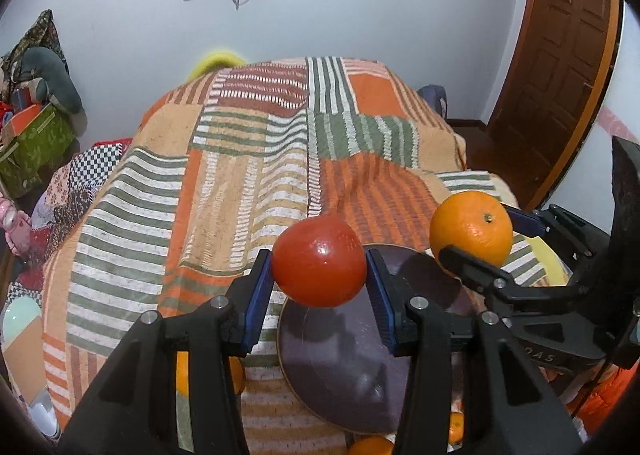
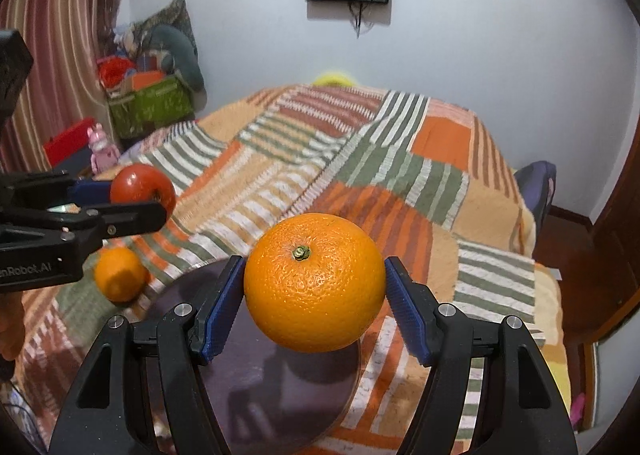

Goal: Organize fruits
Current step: 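Lower the orange onto the purple plate with the right tool while the left tool places the tomato beside it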

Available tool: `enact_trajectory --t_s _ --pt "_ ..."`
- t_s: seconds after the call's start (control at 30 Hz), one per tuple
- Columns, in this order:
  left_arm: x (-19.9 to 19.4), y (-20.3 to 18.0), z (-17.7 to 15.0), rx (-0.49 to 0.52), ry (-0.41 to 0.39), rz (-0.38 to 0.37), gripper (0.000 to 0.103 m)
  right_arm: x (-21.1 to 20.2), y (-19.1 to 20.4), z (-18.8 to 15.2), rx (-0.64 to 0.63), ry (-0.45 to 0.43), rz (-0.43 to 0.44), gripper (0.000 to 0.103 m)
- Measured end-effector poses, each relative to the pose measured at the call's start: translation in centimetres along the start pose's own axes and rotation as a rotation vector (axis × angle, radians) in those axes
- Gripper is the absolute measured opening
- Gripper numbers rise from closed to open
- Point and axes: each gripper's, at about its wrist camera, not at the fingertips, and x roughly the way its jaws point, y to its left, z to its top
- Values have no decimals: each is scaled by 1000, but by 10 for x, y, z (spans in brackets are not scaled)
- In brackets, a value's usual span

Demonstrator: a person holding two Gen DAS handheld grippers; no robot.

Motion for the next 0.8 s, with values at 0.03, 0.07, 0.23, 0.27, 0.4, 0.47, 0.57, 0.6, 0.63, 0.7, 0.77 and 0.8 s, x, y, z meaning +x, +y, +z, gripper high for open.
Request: enact_trajectory --t_s 0.03,0.07,0.23,0.27,0.4,0.47,0.57,0.6,0.63,0.7,0.77,0.8 --pt "5 1 0 0 10 0 46 6 -1 -1 -4 19 4 66" --pt "13 1 -1 2 25 -2 46 11 -2 -1 -8 35 11 66" --pt "46 2 -6 10 100 -19 46 36 -4 -1 -18 113 50 66" --pt "50 1 -7 11 110 -22 46 40 -5 -2 -19 129 63 66" --pt "73 1 -12 15 170 -24 46 51 -5 -3 -34 160 79 66" --pt "80 0 -14 20 186 -23 46 55 -4 -4 -56 174 79 66" --pt "88 0 -16 25 202 -29 46 61 -4 -7 -74 193 91 66" --pt "90 -1 -16 28 206 -27 46 62 -4 -8 -73 196 94 66" --pt "92 0 -17 28 209 -29 46 65 -5 -8 -68 197 98 66" --pt "97 0 -17 21 224 -38 46 66 -6 -9 -64 194 103 66" --pt "100 2 -18 14 230 -43 46 67 -6 -9 -68 194 105 66" --pt "100 1 -18 13 228 -44 46 67 -6 -9 -70 198 108 66"
